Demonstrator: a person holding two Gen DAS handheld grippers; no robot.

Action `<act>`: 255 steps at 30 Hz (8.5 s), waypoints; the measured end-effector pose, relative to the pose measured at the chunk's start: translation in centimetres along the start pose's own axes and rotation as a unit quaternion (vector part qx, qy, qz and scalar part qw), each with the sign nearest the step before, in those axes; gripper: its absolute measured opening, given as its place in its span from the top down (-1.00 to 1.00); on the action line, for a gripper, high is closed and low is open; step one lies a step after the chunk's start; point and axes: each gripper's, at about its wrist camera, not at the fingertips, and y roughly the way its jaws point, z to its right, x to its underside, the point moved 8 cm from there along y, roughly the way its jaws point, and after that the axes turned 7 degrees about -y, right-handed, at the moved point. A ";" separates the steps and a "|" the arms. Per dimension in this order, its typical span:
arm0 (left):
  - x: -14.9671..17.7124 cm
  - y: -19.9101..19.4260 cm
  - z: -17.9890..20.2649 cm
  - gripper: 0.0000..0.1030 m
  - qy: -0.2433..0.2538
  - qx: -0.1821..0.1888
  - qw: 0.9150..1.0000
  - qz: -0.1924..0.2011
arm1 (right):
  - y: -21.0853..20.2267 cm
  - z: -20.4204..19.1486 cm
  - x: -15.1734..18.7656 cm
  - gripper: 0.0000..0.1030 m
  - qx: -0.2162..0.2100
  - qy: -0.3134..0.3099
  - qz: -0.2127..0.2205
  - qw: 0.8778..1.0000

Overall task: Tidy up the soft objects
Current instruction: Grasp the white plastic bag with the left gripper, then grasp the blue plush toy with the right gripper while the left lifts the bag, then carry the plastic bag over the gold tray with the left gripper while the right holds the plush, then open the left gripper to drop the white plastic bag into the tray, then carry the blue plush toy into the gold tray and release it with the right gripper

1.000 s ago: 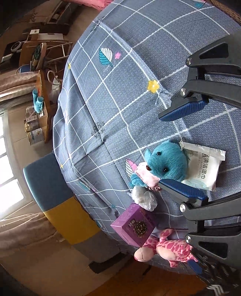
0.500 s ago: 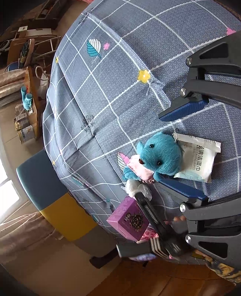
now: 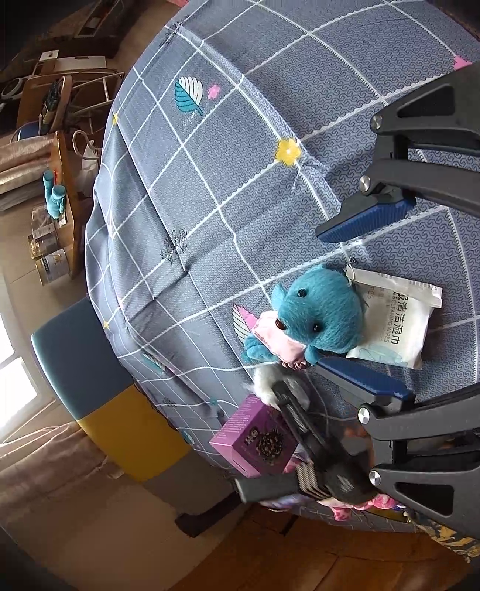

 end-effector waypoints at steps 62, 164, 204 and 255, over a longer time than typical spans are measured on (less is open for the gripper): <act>11.2 -25.4 -14.3 0.12 0.009 -0.005 0.995 0.096 | 5.7 -15.6 8.9 0.10 -0.037 -0.281 -0.091 0.955; 13.5 -30.5 -38.3 -1.00 -0.192 -0.236 0.937 0.173 | 8.1 -16.8 12.7 0.00 0.017 -0.363 -0.071 0.929; 15.7 -31.3 -30.8 -1.00 -0.119 -0.182 0.956 0.195 | 4.6 -18.5 13.0 0.03 -0.030 -0.308 -0.064 0.949; 17.2 -37.9 -38.6 -0.99 -0.211 -0.216 0.924 0.233 | 2.6 -40.9 25.4 -0.33 -0.243 -0.418 -0.163 0.860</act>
